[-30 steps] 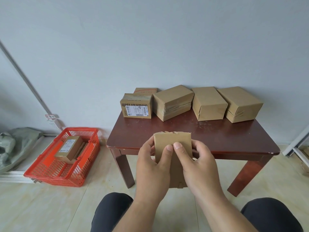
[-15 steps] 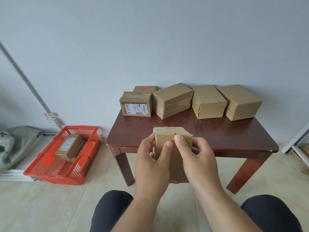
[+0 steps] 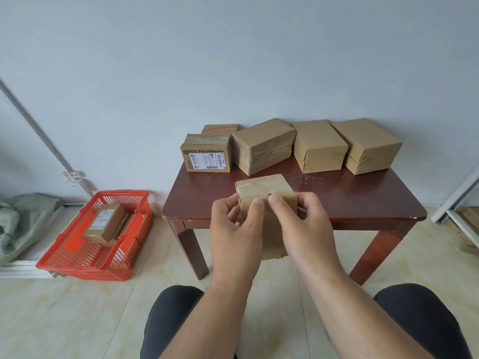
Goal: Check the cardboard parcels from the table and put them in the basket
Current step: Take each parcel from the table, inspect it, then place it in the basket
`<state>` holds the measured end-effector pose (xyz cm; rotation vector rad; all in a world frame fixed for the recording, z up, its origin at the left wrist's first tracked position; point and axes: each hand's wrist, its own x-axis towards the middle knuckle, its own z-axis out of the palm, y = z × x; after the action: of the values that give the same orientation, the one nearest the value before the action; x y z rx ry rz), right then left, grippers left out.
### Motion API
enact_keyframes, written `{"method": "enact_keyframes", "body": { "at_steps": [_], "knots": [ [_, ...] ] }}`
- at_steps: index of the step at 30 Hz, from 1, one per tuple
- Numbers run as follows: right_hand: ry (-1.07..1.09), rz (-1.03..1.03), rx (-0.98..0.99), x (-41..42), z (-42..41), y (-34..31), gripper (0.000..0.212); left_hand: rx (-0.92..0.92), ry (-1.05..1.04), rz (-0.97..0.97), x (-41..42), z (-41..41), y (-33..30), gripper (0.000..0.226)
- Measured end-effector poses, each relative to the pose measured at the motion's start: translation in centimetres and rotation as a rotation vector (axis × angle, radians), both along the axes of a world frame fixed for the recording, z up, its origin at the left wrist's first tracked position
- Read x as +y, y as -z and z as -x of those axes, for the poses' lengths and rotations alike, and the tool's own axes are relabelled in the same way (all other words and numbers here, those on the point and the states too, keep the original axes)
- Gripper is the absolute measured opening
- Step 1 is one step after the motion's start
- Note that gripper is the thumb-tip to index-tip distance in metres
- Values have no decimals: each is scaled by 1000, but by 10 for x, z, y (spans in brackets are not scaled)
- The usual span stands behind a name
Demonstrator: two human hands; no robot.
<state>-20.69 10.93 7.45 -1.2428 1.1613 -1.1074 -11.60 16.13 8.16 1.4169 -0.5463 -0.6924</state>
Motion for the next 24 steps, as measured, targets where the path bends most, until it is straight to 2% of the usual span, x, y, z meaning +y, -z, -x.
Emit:
{"method": "enact_keyframes", "body": {
  "at_steps": [3, 8, 10, 14, 17, 20, 24],
  "knots": [
    [-27, -17, -33, 1, 0, -1, 16, 15, 5, 10, -1, -1, 0, 28],
    [-57, -66, -35, 4, 0, 0, 22, -13, 30, 37, -2, -4, 3, 28],
    [-43, -73, -27, 2, -1, -2, 22, -38, 43, 47, -2, -2, 8, 38],
    [-37, -51, -23, -1, 0, -5, 23, -151, 87, 18, -2, -5, 11, 72],
    [-64, -18, 5, 6, 0, -2, 25, -204, 72, -28, -3, -9, 8, 57],
    [-72, -8, 8, 11, -1, 3, 29, -143, 58, -36, -3, -12, 9, 38],
    [-50, -2, -8, 6, -1, 3, 28, -148, 71, -28, 1, -6, 10, 42]
  ]
}}
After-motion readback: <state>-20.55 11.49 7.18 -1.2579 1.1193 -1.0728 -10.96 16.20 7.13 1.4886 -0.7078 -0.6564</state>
